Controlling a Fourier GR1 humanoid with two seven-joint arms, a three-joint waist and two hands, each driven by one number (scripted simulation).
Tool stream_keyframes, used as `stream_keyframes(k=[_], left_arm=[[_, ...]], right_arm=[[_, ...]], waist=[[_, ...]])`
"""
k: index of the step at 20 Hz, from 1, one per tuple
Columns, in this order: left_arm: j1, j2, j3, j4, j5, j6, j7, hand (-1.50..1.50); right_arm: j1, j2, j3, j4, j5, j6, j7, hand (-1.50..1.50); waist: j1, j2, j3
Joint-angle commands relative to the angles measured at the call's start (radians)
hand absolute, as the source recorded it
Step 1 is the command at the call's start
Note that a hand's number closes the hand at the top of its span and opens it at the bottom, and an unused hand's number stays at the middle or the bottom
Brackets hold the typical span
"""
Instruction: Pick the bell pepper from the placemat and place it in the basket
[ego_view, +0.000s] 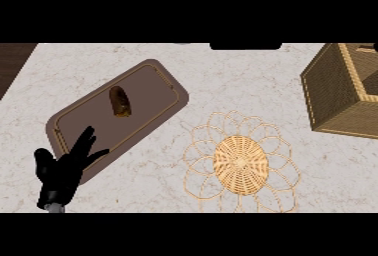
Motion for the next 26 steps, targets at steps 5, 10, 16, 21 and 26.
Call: stream_keyframes(k=[5, 10, 16, 21, 26], left_arm=[[0.075, 0.023, -0.015, 0.077, -0.026, -0.021, 0.044, 0.00], [0.064, 0.013, -0.012, 0.033, -0.004, -0.008, 0.107, 0.00], [0.046, 0.000, -0.018, 0.049, -0.029, -0.002, 0.085, 0.00], [0.070, 0.008, -0.005, 0.043, -0.021, -0.009, 0.065, 0.00], [0.015, 0.010, 0.003, 0.092, -0.030, -0.005, 0.093, 0.00]], right_arm=[[0.008, -0.036, -0.081, 0.254, -0.039, -0.083, -0.186, 1.50], [0.009, 0.004, -0.166, 0.351, -0.126, -0.153, -0.253, 1.50], [-0.002, -0.066, -0.216, 0.549, -0.164, -0.179, -0.420, 1.50], [0.090, -0.130, -0.189, 0.609, -0.027, -0.242, -0.440, 1.50], [0.143, -0.141, -0.133, 0.657, 0.001, -0.226, -0.546, 1.50]], waist=[[0.012, 0.012, -0.010], [0.009, 0.009, -0.009], [0.010, 0.011, -0.009], [0.012, 0.015, -0.010], [-0.002, 0.011, -0.010]])
